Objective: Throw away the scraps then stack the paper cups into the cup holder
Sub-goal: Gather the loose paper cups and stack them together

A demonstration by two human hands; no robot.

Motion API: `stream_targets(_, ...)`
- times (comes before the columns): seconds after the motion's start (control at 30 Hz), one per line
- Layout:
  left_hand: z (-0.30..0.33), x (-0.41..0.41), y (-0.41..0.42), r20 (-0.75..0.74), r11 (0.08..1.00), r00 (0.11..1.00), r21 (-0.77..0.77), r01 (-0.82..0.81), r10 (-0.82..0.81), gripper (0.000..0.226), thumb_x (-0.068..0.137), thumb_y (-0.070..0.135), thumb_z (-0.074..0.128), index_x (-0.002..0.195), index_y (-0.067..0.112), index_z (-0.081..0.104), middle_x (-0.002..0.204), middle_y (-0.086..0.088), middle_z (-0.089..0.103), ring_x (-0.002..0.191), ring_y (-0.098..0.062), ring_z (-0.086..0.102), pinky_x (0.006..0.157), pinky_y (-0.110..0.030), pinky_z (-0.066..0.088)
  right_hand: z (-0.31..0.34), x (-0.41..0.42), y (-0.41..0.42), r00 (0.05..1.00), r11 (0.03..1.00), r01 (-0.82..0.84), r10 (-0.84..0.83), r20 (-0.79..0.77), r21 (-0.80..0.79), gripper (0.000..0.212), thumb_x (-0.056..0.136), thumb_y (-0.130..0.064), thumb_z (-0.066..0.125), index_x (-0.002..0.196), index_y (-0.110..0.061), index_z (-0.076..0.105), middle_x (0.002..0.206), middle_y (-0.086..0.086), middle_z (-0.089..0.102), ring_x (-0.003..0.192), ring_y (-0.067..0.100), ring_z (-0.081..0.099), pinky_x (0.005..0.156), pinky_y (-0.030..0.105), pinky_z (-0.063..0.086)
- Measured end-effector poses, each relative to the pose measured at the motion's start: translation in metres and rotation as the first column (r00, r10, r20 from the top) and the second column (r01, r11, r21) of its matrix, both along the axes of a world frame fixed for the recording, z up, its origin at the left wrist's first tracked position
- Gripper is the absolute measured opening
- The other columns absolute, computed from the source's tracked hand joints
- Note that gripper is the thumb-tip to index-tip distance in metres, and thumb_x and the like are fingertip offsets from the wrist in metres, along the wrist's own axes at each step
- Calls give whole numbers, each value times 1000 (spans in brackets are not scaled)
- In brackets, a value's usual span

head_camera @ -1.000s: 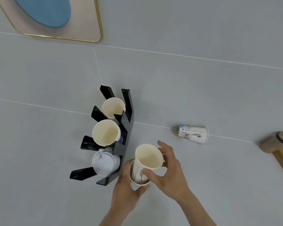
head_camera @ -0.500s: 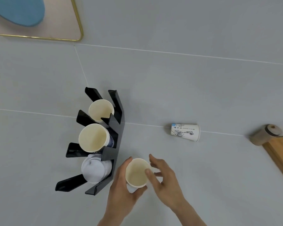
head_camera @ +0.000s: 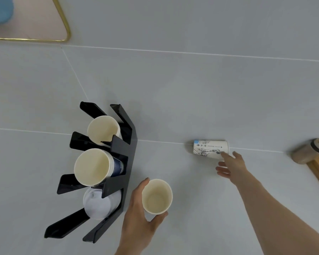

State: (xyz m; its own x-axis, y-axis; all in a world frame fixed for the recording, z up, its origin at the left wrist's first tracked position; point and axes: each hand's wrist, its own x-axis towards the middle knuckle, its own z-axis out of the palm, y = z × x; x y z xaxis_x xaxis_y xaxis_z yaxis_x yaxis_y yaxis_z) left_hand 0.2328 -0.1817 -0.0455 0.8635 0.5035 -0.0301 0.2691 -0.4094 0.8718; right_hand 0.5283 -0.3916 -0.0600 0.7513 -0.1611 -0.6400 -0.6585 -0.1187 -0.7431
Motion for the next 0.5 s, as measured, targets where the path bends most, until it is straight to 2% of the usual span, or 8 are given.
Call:
stream_targets(0.07,1,1,0,-3,1000,1000,-1,1,-1,100,65,34,91,144,49,32,145,34,39,132,10,41,101,-23,44,1,2,3,998,998,-41,43,-44,55,45,96,-33,63,136,-13,54,93,17,66,70,34,66,61,38,57)
stream_targets(0.13,1,2,1,-11,1000,1000,0,-1,1,100,65,36,91,143,51,31,143,36,39,131,11,41,99,-20,43,0,-2,8,999,997,-48,48,-1,63,38,98,-32,60,126,-6,60,93,17,64,69,32,64,62,38,58)
stream_targets(0.23,2,2,0,-15,1000,1000,4,-2,2,100,65,37,91,143,53,30,143,36,39,130,12,41,96,-17,42,5,-19,15,989,998,-23,15,148,51,39,100,-37,57,121,-4,58,99,15,60,80,32,65,64,39,59)
stream_targets(0.33,4,2,-1,-7,1000,1000,0,-7,7,99,65,38,90,142,54,29,143,36,40,130,11,41,96,-13,39,29,-52,25,955,996,-81,66,290,40,37,97,-47,59,105,-12,56,108,13,63,93,28,69,74,45,62)
stream_targets(0.4,5,2,-3,-7,1000,1000,-9,-17,17,99,66,36,90,142,54,29,143,37,39,131,10,41,98,-17,40,52,-79,32,919,986,-152,114,378,72,37,95,-44,63,97,-9,54,104,10,64,99,27,70,76,44,63)
stream_targets(0.5,6,1,-4,-7,999,999,-24,-33,33,100,65,33,91,142,53,30,144,36,39,131,10,41,102,-23,43,88,-121,40,840,954,-276,178,513,120,44,92,-37,71,98,-1,48,94,5,64,96,27,71,71,37,65)
